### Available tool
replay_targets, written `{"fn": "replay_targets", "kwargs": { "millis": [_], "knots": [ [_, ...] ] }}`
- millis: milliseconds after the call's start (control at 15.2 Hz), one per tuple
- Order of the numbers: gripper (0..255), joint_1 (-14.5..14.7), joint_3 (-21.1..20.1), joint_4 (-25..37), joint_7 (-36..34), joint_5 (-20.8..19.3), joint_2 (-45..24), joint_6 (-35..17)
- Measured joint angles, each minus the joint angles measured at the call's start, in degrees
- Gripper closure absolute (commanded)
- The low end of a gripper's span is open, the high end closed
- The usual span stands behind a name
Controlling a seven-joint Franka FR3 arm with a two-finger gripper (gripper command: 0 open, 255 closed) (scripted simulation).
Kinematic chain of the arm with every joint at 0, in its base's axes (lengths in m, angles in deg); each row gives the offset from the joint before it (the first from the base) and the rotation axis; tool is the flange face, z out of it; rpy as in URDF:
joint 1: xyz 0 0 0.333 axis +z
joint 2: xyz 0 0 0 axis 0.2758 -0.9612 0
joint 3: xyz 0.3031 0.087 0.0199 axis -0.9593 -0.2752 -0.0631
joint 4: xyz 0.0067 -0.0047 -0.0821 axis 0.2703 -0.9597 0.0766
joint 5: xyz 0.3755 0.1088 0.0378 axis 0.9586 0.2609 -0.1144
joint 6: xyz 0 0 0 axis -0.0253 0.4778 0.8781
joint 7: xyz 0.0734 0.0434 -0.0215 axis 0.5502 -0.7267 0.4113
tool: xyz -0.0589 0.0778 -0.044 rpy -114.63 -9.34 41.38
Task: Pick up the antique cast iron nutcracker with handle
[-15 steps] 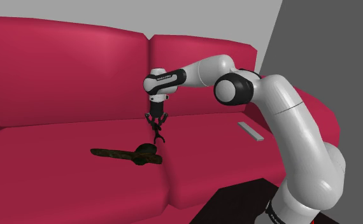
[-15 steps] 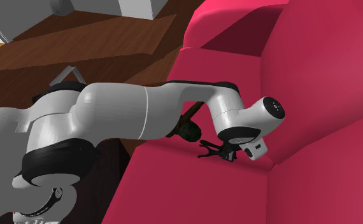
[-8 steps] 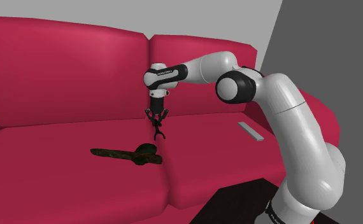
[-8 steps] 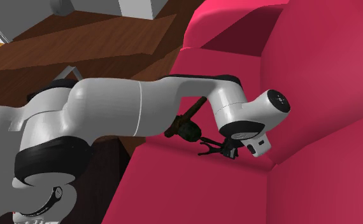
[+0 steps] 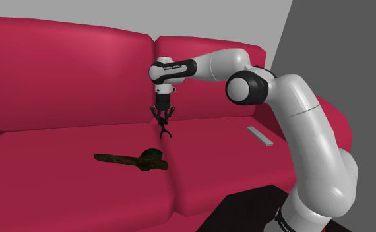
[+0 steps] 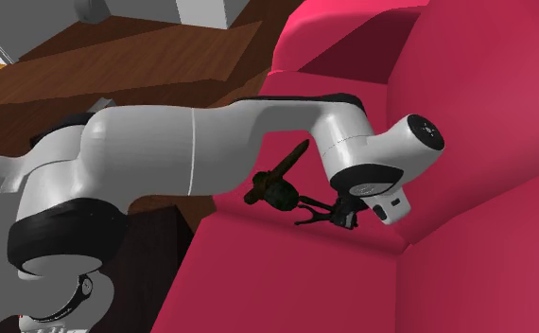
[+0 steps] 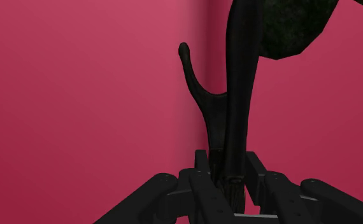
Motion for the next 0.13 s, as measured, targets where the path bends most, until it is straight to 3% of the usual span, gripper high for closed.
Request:
{"fn": "replay_targets", "kwargs": {
  "millis": [132],
  "knots": [
    [255,-0.1,0.0,0.9,0.0,0.0,0.2,1.1]
  ]
}}
